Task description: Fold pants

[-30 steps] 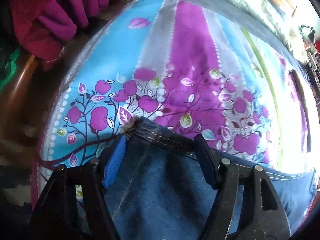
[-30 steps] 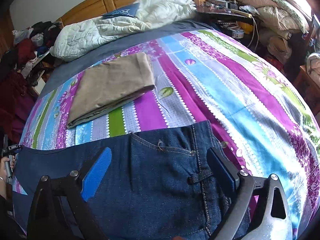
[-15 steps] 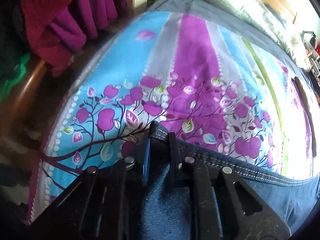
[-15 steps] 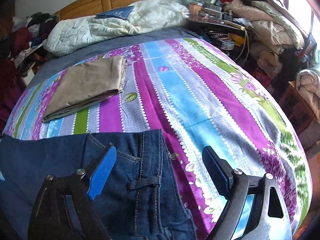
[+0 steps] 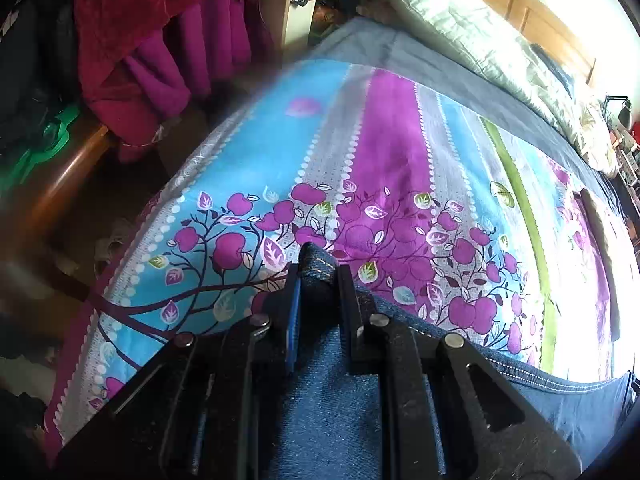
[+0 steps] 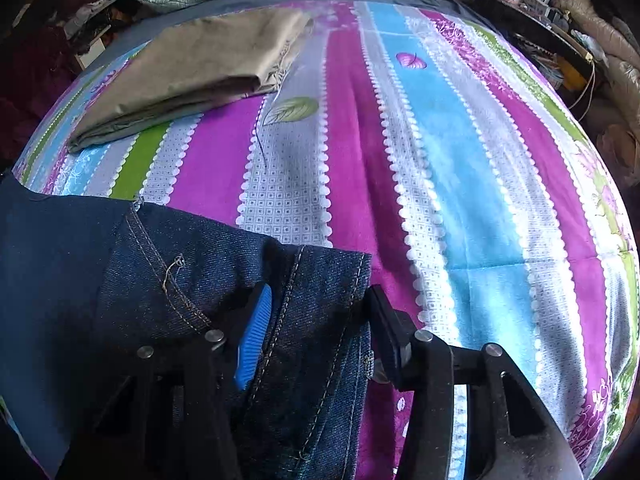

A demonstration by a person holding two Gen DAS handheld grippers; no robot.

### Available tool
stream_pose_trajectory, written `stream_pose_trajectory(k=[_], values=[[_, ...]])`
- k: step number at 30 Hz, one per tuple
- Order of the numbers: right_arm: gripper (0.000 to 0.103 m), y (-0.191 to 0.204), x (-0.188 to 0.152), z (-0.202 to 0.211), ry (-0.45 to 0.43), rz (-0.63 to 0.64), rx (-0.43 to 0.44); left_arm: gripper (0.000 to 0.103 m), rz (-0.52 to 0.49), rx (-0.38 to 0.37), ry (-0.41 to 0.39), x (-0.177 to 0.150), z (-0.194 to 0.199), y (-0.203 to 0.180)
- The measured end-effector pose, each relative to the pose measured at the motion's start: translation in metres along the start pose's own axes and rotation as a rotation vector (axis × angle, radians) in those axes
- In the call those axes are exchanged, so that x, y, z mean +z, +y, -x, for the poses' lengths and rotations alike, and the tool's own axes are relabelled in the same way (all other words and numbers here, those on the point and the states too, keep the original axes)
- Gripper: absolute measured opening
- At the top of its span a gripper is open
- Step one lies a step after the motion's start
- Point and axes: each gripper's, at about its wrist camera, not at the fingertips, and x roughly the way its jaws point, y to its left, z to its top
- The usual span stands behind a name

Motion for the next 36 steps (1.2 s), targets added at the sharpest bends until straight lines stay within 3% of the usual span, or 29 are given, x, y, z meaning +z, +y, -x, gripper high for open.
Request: stream_pose_trajectory(k=[6,9,10,15,22,29,36], values=[[0.052,-0.012,0.015,-0.013,0.01,-0.029,0.056,0.017,0.009,0.004,0.005,-0.003,-0.005,0.0],[0.03,-0.005,0.02,-0.008,0.009,0.014,0.04,0.017,0.019,0.003,0.001,-0.004,-0.007,0.001],[0.027,-0.002,0.02,-0.005,0.006,0.025,0.027,0.017,0.028,-0.005,-0.005,-0.004,-0.007,0.002],[0.025,0.015,0.019,0.025,-0.039,0.055,-0.073,0.017,0.042,-0.065,-0.071,-0.009,0.008,0.005],[0.025,0.041,0.01,0.103,-0.15,0.038,-0.115,0.017,0.036,-0.151,-0.134,-0.008,0.045,0.016],[0.024,0.065,-0.028,0.181,-0.24,0.028,-0.116,0.016,0.043,-0.24,-0.211,-0.033,0.105,0.025],[0.024,0.055,-0.109,0.227,-0.244,-0.094,-0.092,0.015,0.177,-0.348,-0.358,-0.111,0.211,0.077]])
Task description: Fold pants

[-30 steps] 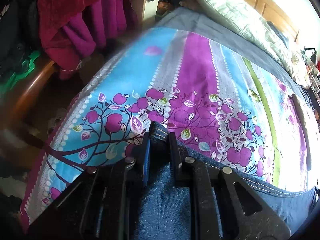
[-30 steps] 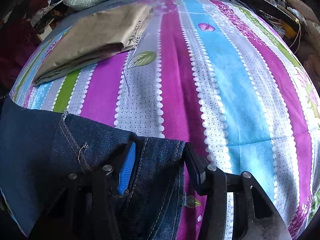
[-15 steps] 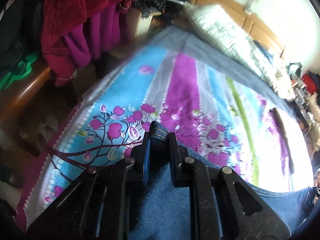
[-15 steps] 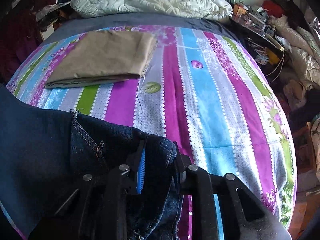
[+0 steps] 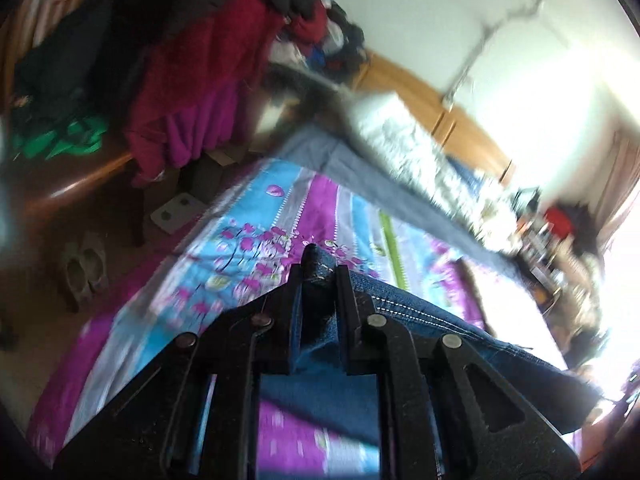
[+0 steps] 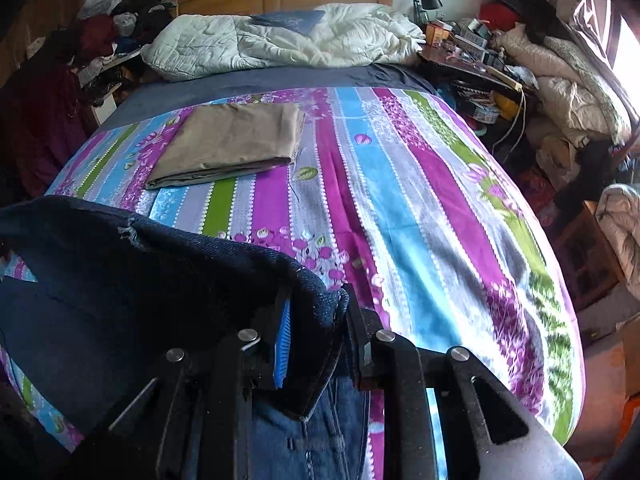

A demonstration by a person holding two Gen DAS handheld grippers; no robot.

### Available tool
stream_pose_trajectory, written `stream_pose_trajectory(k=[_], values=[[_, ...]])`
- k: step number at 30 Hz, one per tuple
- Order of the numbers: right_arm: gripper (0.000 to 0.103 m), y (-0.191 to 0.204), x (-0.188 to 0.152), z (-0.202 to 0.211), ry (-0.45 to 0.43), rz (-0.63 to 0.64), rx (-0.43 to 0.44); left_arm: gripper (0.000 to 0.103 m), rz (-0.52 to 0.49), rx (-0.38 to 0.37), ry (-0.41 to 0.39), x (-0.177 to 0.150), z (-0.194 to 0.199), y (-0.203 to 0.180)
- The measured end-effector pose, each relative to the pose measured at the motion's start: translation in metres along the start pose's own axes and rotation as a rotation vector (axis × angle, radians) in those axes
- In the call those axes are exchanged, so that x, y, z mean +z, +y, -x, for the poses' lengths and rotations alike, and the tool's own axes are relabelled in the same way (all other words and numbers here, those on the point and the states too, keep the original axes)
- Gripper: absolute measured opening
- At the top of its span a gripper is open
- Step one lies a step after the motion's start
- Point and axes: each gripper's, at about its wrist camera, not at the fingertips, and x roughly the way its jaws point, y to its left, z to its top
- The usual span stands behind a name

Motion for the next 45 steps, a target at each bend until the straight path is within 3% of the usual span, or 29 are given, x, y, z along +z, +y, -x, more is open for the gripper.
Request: stream_pose_trajectory(k=[3,8,13,16,20,24,26,29,31,33,36,37,38,39,40,41,42,43,45], values=[[0.024,-0.008,-0.035,0.015,0.011,-0.041,0.008,0.015,0.033,0.014,-0.008,-0.018,0.041,0.012],[0.024,-0.022,-0.082,0.015,0.037,-0.061,0.0,0.015,0.093,0.043,0.048,-0.069,0.096,0.046],[0.024,-0.026,-0.123,-0.009,0.112,-0.068,-0.02,0.015,0.136,0.116,0.165,-0.129,0.097,0.071],[0.024,-0.022,-0.14,-0.012,0.137,-0.063,-0.043,0.015,0.209,0.105,0.119,-0.153,0.109,0.08],[0.024,-0.02,-0.139,0.005,0.11,-0.057,-0.046,0.015,0.254,0.058,0.036,-0.155,0.129,0.068],[0.024,-0.02,-0.138,0.011,0.104,-0.053,-0.043,0.015,0.217,0.029,0.058,-0.142,0.146,0.06],[0.024,-0.022,-0.142,0.005,0.114,-0.065,-0.049,0.015,0.207,0.011,0.026,-0.135,0.159,0.06],[0.024,-0.027,-0.157,-0.017,0.142,-0.097,-0.055,0.015,0.299,0.02,0.007,-0.146,0.17,0.099],[0.024,-0.03,-0.167,-0.027,0.16,-0.135,-0.054,0.012,0.356,0.112,0.063,-0.161,0.157,0.121],[0.025,-0.032,-0.174,-0.028,0.161,-0.141,-0.047,0.012,0.325,0.158,0.093,-0.173,0.15,0.117],[0.039,-0.047,-0.18,-0.022,0.193,-0.176,-0.004,0.013,0.245,0.13,0.084,-0.174,0.151,0.089],[0.056,-0.052,-0.181,-0.019,0.199,-0.185,-0.013,0.014,0.196,0.133,0.084,-0.168,0.149,0.076],[0.066,-0.056,-0.181,-0.015,0.194,-0.187,-0.037,0.016,0.158,0.134,0.087,-0.161,0.147,0.069],[0.066,-0.056,-0.178,-0.009,0.174,-0.177,-0.071,0.017,0.118,0.133,0.104,-0.151,0.141,0.061],[0.066,-0.049,-0.173,-0.001,0.133,-0.149,-0.131,0.026,0.082,0.119,0.121,-0.137,0.134,0.053],[0.066,-0.037,-0.165,0.009,0.087,-0.117,-0.188,0.043,0.063,0.117,0.127,-0.123,0.128,0.046],[0.066,-0.028,-0.158,0.017,0.067,-0.095,-0.214,0.052,0.061,0.122,0.124,-0.116,0.127,0.044],[0.066,-0.018,-0.151,0.025,0.063,-0.06,-0.214,0.066,0.065,0.129,0.106,-0.107,0.126,0.041],[0.066,-0.006,-0.144,0.038,0.121,0.082,-0.132,0.077,0.075,0.116,0.056,-0.108,0.131,0.04]])
